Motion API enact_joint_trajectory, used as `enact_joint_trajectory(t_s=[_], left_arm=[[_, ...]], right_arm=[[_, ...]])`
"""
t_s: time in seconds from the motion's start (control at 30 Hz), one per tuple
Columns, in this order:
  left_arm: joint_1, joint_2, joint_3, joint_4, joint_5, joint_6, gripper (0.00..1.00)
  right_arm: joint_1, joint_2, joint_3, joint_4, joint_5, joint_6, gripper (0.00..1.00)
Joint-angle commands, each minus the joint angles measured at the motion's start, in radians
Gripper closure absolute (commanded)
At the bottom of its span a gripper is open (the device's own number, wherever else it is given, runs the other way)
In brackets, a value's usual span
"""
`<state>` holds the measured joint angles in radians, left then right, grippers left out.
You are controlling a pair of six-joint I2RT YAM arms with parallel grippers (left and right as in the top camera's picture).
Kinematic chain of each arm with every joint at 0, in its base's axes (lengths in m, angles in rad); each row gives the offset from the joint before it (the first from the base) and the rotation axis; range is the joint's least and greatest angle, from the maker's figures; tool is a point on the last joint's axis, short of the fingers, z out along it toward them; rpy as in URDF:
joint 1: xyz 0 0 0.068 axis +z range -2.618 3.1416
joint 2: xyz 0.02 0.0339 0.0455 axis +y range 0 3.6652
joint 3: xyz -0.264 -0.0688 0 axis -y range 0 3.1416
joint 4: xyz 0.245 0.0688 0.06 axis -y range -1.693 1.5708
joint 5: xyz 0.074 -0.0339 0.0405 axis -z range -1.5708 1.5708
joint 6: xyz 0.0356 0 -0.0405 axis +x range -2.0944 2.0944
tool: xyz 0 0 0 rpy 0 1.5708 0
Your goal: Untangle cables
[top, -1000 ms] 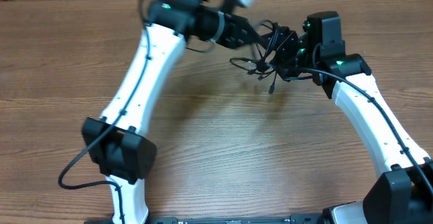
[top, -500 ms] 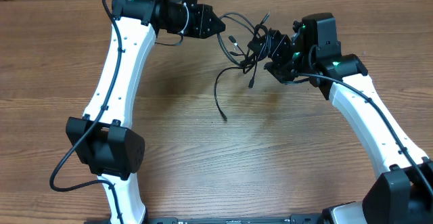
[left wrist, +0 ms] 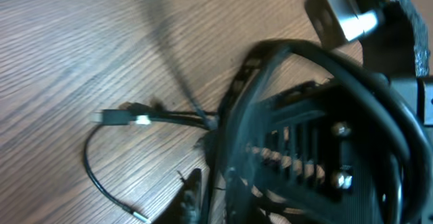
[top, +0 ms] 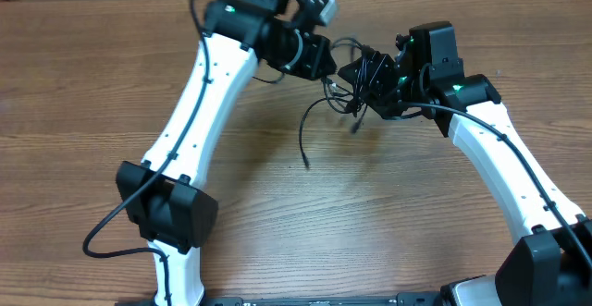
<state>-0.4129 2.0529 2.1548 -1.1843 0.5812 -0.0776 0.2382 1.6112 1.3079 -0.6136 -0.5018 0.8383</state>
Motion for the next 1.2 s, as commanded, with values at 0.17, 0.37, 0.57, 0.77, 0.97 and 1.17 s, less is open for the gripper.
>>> enact_joint_trajectory(t_s=[0.17,0.37,0.57,0.77,0.97,1.17], left_arm=[[-0.081,-0.005,0.023,0.018,-0.044,0.026,0.52],[-0.032,-0.006,0.055,0.014,-0.185,0.088,0.47],[0.036,-0.006,0.105,-0.022,-0.109,0.051,0.48],[0.031,-0.005,0.105,-0.057,-0.121,0.051,0.48],[0.01,-0.002,0.102,-0.085,-0.121,0.048,0.48],[-0.008,0.01,0.088,-0.103,-0.155,0.039,0.47]], right_arm=[[0.008,-0.017,-0.004,-0.013,-0.049,0.01,0.28],[0.008,-0.017,-0.004,-0.003,-0.031,0.076,0.29],[0.042,-0.011,-0.004,-0.133,0.399,-0.028,0.22],[0.064,-0.011,-0.004,-0.273,0.806,-0.104,0.16],[0.064,-0.011,-0.004,-0.359,0.984,-0.16,0.15],[0.064,-0.011,-0.004,-0.424,1.063,-0.219,0.02]])
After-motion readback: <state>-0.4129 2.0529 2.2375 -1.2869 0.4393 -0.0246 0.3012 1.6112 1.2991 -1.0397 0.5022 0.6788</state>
